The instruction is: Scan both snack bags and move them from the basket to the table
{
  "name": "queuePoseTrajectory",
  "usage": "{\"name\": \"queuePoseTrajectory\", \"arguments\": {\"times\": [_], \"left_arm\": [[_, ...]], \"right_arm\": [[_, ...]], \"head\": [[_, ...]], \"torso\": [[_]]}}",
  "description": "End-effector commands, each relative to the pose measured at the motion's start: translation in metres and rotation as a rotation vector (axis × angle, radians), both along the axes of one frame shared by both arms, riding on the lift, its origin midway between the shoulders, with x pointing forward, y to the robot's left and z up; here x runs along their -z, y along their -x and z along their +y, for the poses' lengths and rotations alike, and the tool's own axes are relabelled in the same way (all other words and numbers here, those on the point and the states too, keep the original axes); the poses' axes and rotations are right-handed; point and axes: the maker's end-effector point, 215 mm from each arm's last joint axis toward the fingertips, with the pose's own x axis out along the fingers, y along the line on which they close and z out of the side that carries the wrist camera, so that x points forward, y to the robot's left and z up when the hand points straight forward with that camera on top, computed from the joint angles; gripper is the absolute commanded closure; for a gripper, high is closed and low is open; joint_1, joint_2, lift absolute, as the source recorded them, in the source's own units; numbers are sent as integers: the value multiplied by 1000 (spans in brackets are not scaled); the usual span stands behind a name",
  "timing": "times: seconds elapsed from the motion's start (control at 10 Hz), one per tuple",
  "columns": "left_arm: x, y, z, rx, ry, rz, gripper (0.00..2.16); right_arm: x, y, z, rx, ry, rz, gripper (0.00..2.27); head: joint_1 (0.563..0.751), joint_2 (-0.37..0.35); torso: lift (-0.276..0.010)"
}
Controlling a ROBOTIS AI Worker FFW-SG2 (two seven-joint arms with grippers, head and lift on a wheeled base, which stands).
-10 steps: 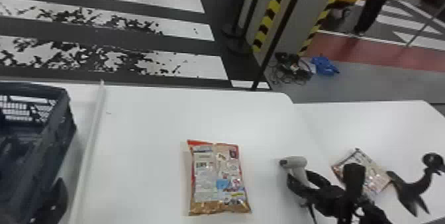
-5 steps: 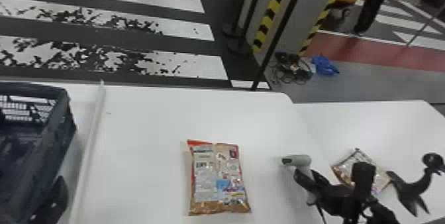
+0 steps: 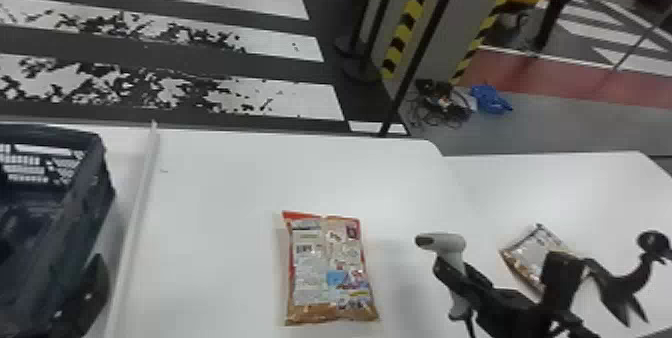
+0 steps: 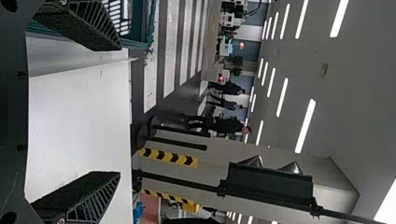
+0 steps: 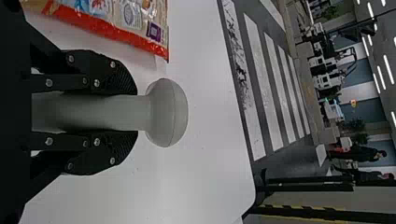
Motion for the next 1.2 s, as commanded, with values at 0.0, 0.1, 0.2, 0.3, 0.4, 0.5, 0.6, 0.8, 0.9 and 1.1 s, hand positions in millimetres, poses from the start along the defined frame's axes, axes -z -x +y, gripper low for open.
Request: {"name": "queuePoseTrajectory", "arguments": {"times": [0.0, 0.1, 0.2, 0.3, 0.4, 0.5, 0.6, 0.8, 0.9, 1.1], "left_arm": [[2, -1, -3, 5, 3, 2, 33], [2, -1, -2, 4, 2, 0, 33], [2, -2, -2, 6, -2, 0, 33], [4, -2, -1, 7, -4, 3, 33], [4, -2, -1, 9, -5, 3, 33], [3, -3, 1, 10, 0, 1, 33], [5, -4, 2, 12, 2, 2, 33], [5, -8, 4, 17, 10, 0, 33], [6, -8, 5, 18, 11, 0, 33], [4, -8, 7, 21, 11, -2, 33]], "right_arm": [[-7, 5, 42, -7, -45, 7, 2246], [-8, 9, 70, -24, -60, 8, 2246], [-12, 11, 92, -43, -65, 8, 2246], [-17, 11, 107, -63, -65, 5, 2246], [-20, 13, 122, -74, -57, 5, 2246], [-22, 16, 139, -79, -45, 7, 2246], [-22, 17, 157, -79, -38, 7, 2246], [-32, 15, 194, -99, 5, -28, 2246], [-39, 13, 216, -110, 38, -51, 2246], [-47, 7, 250, -120, 113, -87, 2250]], "head": [[695, -350], [695, -343], [695, -304], [695, -285], [695, -249], [695, -221], [695, -196], [695, -132], [695, -116], [695, -45]], "torso": [[-98], [-98], [-98], [-98], [-98], [-98], [-98], [-98], [-98], [-98]]}}
